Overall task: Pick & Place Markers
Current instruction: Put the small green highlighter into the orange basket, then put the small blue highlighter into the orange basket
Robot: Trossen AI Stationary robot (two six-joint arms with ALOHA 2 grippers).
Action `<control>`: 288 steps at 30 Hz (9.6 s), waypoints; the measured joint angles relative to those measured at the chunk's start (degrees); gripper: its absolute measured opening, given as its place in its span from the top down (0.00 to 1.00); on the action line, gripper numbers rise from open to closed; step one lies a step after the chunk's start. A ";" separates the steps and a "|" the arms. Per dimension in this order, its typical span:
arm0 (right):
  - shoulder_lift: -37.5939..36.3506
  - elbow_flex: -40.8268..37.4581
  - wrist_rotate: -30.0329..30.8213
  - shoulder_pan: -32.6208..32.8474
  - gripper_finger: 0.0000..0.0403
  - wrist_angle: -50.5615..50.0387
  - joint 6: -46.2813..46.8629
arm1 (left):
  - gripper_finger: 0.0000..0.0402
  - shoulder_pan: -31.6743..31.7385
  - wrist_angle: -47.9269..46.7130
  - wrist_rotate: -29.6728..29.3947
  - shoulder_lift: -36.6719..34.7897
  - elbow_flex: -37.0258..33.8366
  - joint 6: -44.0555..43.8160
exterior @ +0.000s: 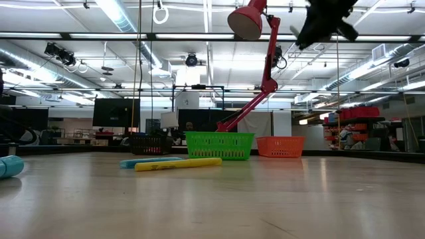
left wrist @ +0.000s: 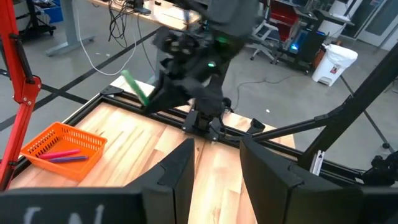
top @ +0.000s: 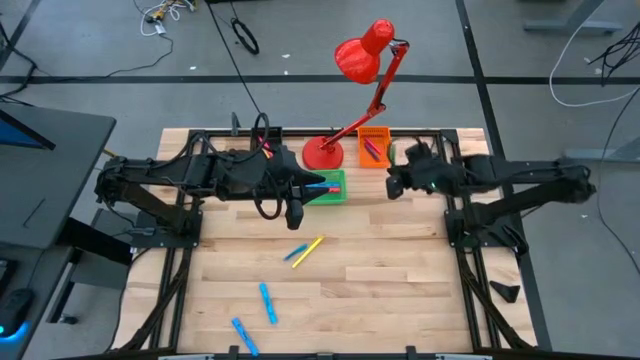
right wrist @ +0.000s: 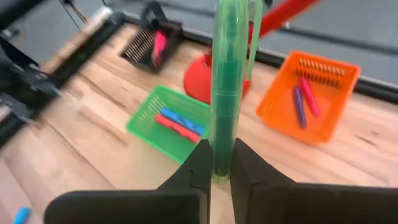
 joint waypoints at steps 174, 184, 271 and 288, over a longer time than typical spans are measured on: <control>11.12 16.57 -11.94 20.20 0.74 36.88 -43.46 | 0.66 -1.77 -41.09 14.77 2.37 0.04 -39.07; 8.55 16.59 -12.05 20.20 0.74 37.85 -44.19 | 0.66 -4.96 -44.82 13.34 12.67 -2.06 -37.50; 6.25 16.59 -11.77 20.19 0.74 34.22 -46.31 | 0.66 -6.86 -35.53 8.00 39.76 -1.14 -33.06; 6.25 16.59 -11.78 20.19 0.74 33.04 -46.39 | 0.69 -6.82 -34.26 5.53 40.72 -1.18 -36.83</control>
